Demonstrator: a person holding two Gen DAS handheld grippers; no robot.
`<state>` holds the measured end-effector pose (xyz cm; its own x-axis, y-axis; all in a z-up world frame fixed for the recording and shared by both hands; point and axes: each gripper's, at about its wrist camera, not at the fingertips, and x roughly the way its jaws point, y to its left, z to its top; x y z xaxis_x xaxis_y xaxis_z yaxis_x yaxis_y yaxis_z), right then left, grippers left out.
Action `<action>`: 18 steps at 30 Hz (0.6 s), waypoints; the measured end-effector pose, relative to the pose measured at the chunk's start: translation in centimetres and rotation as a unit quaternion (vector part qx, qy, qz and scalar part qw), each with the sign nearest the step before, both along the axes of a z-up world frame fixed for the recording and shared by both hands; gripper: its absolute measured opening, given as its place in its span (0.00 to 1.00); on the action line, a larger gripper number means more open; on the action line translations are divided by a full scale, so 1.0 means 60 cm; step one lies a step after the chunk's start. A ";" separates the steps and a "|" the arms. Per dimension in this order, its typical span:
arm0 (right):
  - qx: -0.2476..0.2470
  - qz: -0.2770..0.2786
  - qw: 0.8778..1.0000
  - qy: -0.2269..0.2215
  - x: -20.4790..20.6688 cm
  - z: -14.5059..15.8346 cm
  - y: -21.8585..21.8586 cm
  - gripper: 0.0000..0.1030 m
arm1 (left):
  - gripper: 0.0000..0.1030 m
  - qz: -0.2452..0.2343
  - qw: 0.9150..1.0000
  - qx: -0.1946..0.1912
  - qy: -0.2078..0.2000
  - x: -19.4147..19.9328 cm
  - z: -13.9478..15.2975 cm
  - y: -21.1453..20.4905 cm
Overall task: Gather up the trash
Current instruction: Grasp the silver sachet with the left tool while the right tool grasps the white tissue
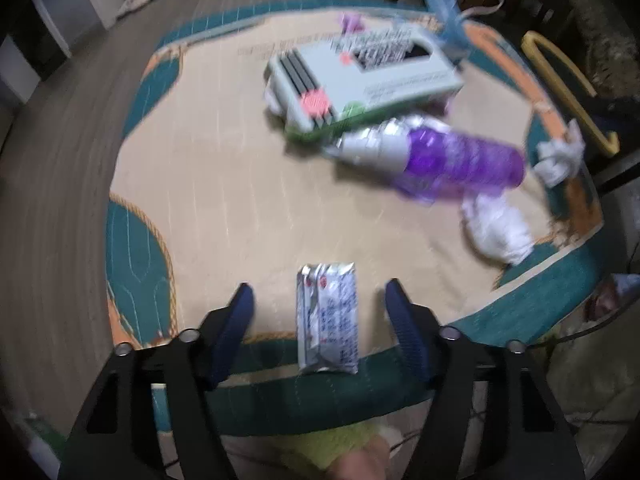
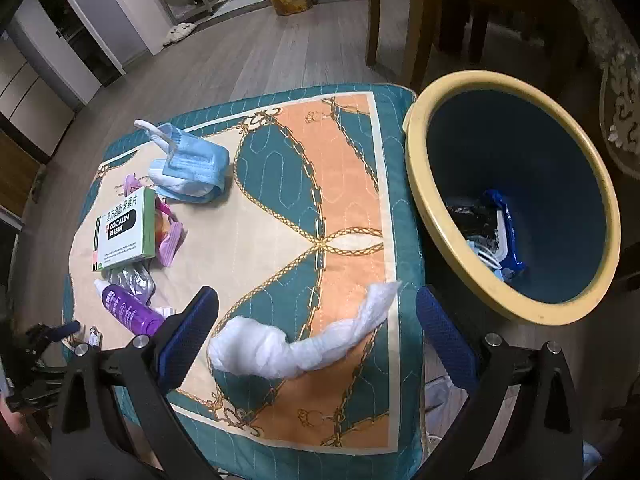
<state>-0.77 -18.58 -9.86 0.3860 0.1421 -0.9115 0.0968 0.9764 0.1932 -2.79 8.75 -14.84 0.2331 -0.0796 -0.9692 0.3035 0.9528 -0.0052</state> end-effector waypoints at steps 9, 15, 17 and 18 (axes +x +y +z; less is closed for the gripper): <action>0.018 -0.008 0.999 0.050 -0.008 -0.034 0.000 0.76 | 0.31 0.035 0.999 -0.007 -0.010 0.020 0.012 0.022; 0.024 0.011 0.997 0.077 -0.005 -0.063 0.008 0.22 | 0.31 0.032 0.997 -0.007 -0.072 0.032 0.060 0.015; 0.019 0.014 0.998 0.063 -0.003 -0.053 0.007 0.06 | 0.31 0.031 0.995 -0.011 -0.093 0.034 0.079 0.009; 0.018 0.014 0.998 0.053 -0.003 -0.045 0.005 0.05 | 0.31 0.029 0.994 -0.012 -0.105 0.036 0.089 0.006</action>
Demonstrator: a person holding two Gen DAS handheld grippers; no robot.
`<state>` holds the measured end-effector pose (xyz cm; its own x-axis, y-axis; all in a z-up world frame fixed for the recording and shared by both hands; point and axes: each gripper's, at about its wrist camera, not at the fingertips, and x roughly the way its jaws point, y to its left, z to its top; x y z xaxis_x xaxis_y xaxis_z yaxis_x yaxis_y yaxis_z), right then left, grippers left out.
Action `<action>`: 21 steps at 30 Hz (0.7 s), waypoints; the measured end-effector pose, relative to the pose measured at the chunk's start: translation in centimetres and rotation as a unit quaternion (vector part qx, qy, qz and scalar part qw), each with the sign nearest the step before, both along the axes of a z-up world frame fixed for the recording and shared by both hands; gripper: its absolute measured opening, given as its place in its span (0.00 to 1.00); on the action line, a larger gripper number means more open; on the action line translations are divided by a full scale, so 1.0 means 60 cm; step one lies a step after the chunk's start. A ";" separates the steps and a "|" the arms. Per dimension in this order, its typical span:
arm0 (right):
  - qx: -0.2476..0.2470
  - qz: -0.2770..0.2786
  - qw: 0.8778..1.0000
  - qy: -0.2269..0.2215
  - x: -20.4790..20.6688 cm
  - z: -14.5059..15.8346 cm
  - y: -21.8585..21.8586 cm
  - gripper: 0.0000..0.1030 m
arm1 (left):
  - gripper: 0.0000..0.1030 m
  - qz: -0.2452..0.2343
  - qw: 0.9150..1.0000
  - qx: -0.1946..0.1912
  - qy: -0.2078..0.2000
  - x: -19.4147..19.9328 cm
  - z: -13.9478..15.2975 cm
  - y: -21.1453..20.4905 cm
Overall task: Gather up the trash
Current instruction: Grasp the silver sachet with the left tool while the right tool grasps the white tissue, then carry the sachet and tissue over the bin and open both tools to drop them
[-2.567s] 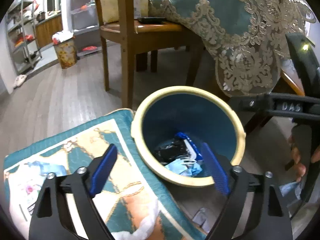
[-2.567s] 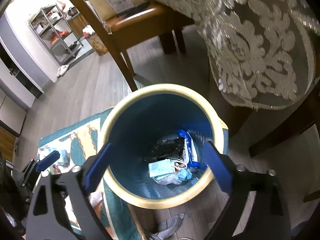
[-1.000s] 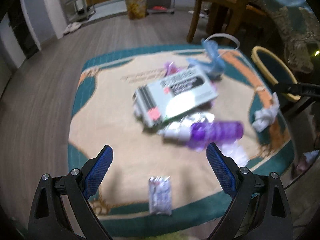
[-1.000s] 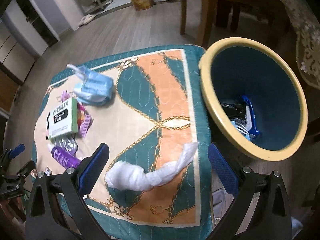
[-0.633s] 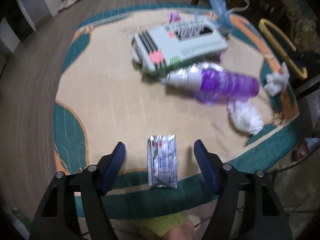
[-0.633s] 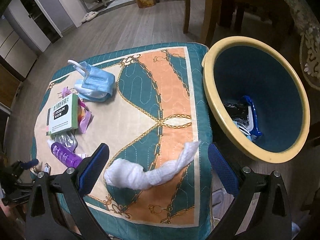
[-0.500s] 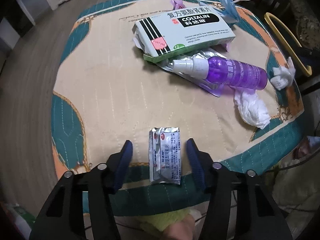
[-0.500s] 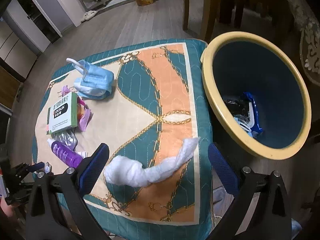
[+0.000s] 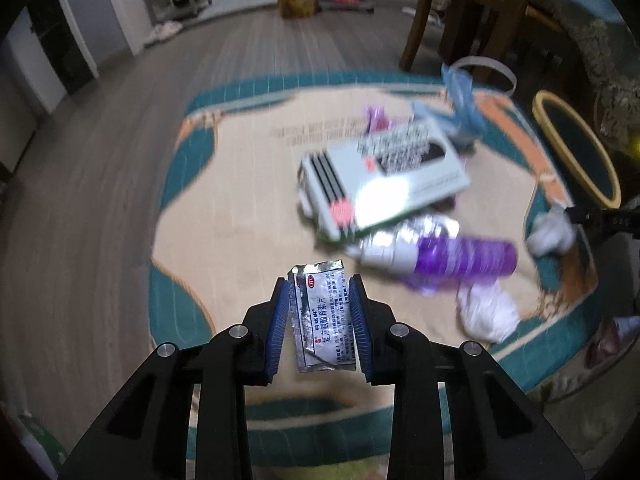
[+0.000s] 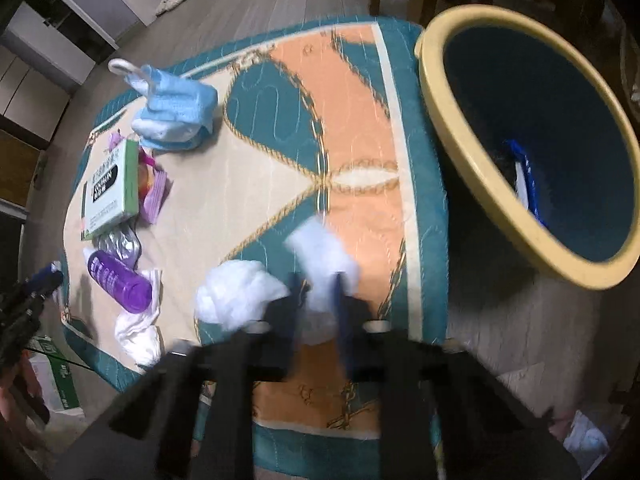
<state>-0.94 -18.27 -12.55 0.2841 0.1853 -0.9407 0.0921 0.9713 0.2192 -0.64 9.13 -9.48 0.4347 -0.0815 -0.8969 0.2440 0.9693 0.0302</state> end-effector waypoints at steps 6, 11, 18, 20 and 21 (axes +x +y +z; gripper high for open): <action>0.022 -0.001 0.994 -0.103 0.003 0.091 -0.013 0.05 | 0.31 -0.015 0.999 -0.007 -0.035 0.020 0.039 -0.045; 0.013 0.010 0.983 -0.184 0.003 0.169 -0.021 0.05 | 0.31 -0.037 0.997 -0.024 -0.065 0.027 0.077 -0.089; 0.024 -0.010 0.977 -0.212 0.011 0.198 -0.068 0.05 | 0.31 -0.058 0.992 -0.056 -0.095 0.038 0.131 -0.155; 0.027 -0.017 0.977 -0.211 0.012 0.196 -0.080 0.05 | 0.31 -0.064 0.990 -0.067 -0.107 0.039 0.146 -0.179; 0.028 -0.019 0.977 -0.210 0.010 0.197 -0.082 0.05 | 0.31 -0.067 0.989 -0.070 -0.111 0.040 0.151 -0.189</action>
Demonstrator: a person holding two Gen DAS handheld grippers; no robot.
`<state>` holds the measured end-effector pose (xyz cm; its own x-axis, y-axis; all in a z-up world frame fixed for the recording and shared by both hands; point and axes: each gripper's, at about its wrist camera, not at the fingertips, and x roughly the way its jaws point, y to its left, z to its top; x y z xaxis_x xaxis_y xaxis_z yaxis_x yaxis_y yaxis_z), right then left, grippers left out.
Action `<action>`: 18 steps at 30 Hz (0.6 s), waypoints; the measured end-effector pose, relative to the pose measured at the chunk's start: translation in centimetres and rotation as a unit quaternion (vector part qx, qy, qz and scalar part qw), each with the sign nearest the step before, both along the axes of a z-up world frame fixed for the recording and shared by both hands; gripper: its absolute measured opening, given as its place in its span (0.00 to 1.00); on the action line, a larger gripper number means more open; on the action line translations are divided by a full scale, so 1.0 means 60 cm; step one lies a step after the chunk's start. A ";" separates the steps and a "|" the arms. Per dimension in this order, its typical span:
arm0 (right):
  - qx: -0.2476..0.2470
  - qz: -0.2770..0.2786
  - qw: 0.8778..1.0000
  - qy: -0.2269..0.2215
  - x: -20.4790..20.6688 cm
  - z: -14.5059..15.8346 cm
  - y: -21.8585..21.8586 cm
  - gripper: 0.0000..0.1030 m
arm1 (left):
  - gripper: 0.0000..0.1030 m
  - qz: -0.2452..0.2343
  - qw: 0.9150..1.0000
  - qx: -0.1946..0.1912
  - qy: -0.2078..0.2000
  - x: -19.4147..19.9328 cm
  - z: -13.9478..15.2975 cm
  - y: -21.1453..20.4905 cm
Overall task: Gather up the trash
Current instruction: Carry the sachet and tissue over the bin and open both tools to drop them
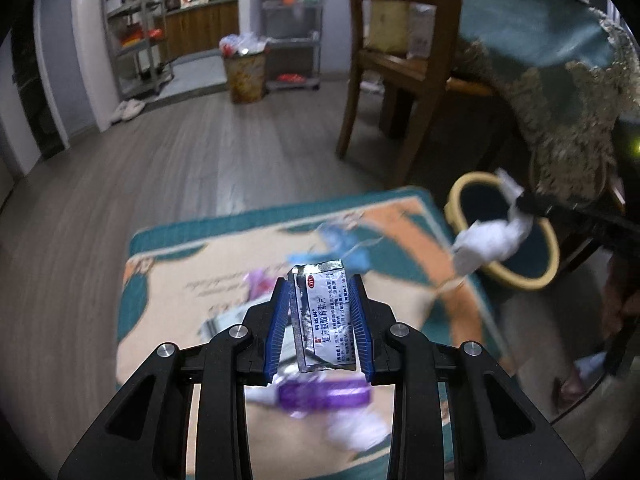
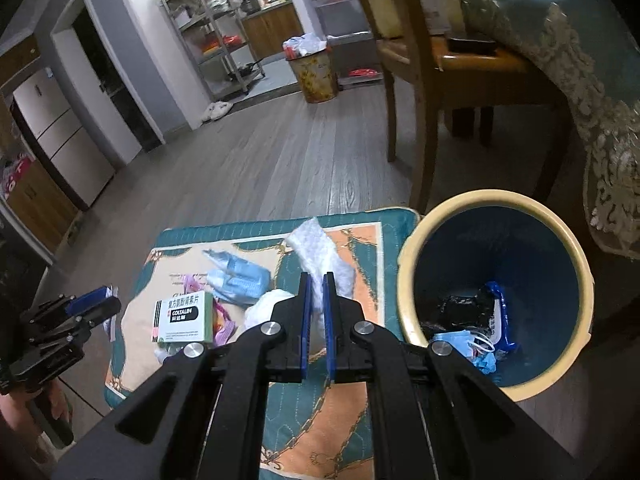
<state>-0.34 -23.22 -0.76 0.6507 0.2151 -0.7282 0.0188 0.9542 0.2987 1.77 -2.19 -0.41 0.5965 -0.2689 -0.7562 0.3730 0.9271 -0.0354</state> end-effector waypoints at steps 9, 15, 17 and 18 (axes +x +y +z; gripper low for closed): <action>0.004 -0.012 1.000 -0.021 -0.010 0.020 -0.042 0.05 | 0.31 -0.035 0.999 -0.031 -0.015 0.021 0.017 -0.103; 0.018 -0.045 0.998 -0.027 -0.013 0.032 -0.109 0.05 | 0.31 -0.059 0.997 -0.045 -0.015 0.024 0.017 -0.165; 0.022 -0.057 0.998 -0.029 -0.015 0.035 -0.133 0.05 | 0.31 -0.070 0.996 -0.051 -0.011 0.024 0.013 -0.191; 0.022 -0.062 0.997 -0.030 -0.015 0.036 -0.140 0.05 | 0.31 -0.075 0.996 -0.052 -0.010 0.024 0.011 -0.203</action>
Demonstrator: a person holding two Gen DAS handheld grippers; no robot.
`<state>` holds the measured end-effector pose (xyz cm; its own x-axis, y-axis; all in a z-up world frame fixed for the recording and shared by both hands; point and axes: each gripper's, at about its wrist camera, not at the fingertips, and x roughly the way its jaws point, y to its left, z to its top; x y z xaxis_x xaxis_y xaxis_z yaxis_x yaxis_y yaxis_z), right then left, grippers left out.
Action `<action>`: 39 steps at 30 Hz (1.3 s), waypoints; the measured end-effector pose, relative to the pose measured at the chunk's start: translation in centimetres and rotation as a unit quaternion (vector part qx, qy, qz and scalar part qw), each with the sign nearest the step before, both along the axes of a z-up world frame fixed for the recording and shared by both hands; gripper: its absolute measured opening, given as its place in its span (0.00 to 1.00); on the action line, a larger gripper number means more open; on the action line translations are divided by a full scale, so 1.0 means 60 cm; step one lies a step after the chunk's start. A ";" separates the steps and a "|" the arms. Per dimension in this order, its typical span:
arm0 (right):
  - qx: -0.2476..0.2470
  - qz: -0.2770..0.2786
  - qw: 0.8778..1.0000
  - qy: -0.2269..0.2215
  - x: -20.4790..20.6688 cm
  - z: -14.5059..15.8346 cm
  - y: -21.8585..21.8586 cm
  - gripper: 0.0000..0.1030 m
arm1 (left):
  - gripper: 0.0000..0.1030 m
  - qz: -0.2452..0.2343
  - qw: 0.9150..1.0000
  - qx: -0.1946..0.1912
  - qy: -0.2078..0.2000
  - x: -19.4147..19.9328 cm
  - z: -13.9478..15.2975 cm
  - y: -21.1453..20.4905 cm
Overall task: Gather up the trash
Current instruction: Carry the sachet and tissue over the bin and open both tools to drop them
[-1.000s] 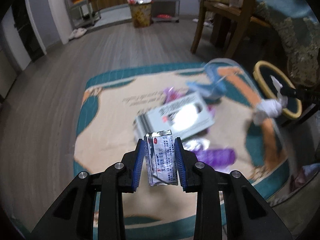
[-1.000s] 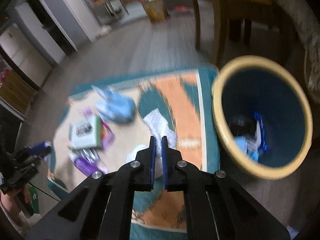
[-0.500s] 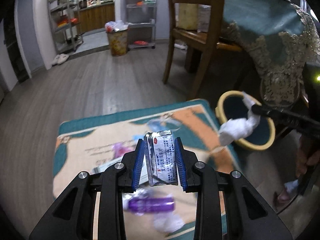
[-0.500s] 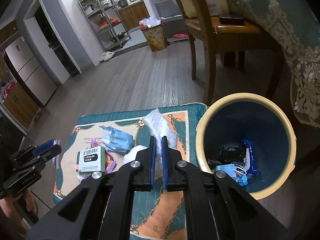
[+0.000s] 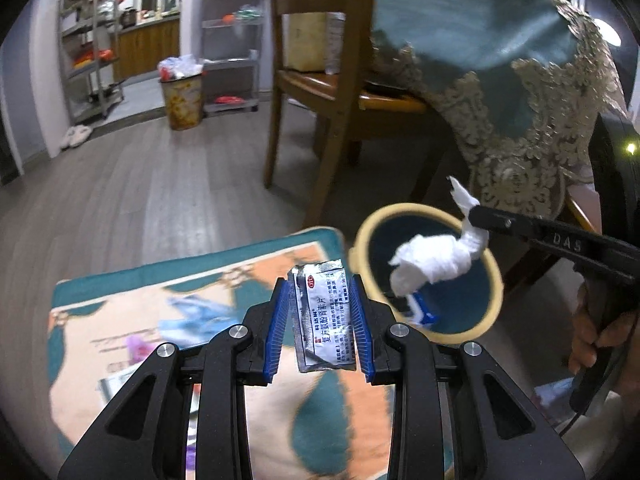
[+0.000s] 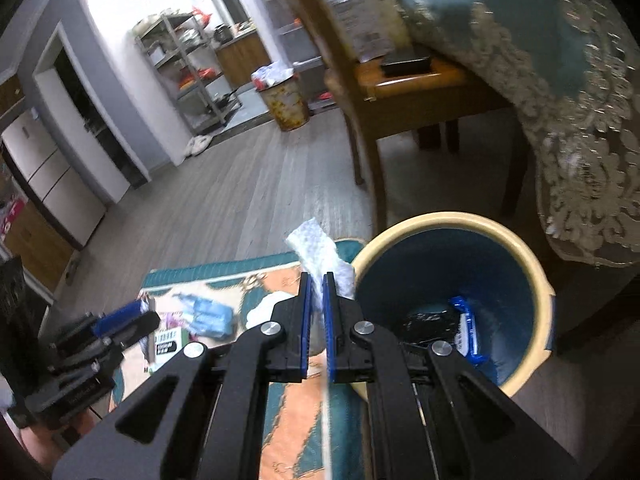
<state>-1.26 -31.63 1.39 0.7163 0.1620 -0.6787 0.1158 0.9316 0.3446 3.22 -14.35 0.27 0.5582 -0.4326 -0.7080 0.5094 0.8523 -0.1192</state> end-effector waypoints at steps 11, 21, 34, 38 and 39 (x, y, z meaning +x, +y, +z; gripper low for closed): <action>-0.019 -0.048 0.999 0.016 -0.013 -0.017 -0.089 0.05 | 0.31 -0.047 0.999 0.017 0.019 0.011 -0.051 -0.121; -0.025 -0.096 0.993 0.064 -0.015 -0.069 -0.158 0.05 | 0.31 -0.081 0.996 0.027 0.033 0.019 -0.104 -0.195; -0.045 -0.117 0.991 0.050 -0.015 -0.072 -0.174 0.05 | 0.31 -0.103 0.995 -0.008 0.003 0.011 -0.104 -0.241; -0.055 -0.131 0.989 0.036 -0.019 -0.062 -0.179 0.09 | 0.32 -0.105 0.993 -0.037 -0.030 0.004 -0.077 -0.239; -0.052 -0.133 0.989 0.038 -0.020 -0.063 -0.181 0.16 | 0.38 -0.106 0.993 -0.039 -0.031 0.004 -0.074 -0.240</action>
<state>-2.45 -42.47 -2.37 0.6710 -0.0997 -0.7347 0.3834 0.8948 0.2288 3.48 -28.77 -4.19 0.4896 -0.5975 -0.6351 0.6848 0.7143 -0.1441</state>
